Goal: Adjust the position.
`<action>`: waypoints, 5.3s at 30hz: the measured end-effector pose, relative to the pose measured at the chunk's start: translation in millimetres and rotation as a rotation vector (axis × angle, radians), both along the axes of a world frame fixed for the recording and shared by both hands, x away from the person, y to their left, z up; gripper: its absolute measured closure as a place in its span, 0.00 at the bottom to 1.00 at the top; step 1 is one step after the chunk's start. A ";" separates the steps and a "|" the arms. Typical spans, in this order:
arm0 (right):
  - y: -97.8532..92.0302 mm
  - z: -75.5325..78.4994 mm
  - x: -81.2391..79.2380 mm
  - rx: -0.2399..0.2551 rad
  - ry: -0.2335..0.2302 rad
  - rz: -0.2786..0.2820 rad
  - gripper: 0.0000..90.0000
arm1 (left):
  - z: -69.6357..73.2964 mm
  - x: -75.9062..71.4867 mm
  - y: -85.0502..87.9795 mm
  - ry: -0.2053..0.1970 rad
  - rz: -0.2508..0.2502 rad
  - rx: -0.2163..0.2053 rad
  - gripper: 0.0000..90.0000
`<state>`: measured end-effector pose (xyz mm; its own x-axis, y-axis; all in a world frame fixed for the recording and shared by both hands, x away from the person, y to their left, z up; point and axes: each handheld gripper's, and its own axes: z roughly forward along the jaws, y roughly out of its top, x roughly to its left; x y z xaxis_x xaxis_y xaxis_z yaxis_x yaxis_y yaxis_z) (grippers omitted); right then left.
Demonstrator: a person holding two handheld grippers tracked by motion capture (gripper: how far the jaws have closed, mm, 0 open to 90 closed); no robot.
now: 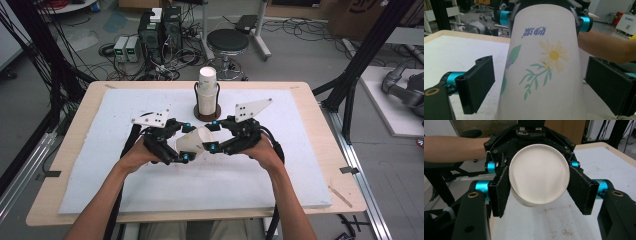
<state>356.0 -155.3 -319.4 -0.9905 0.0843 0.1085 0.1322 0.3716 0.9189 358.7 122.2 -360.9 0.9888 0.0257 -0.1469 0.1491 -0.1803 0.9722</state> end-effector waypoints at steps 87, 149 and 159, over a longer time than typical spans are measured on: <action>6.7 -0.4 -5.0 -0.248 -0.064 -0.053 0.16 | 6.9 -13.8 29.5 -0.048 0.031 0.337 0.36; 57.1 -17.0 -8.6 -0.617 -0.134 0.058 0.16 | 13.3 -15.0 -16.0 -0.098 -0.029 0.735 0.37; 61.1 -17.0 -9.4 -0.594 -0.127 0.060 0.17 | 14.2 -15.3 -19.4 -0.103 -0.038 0.727 0.37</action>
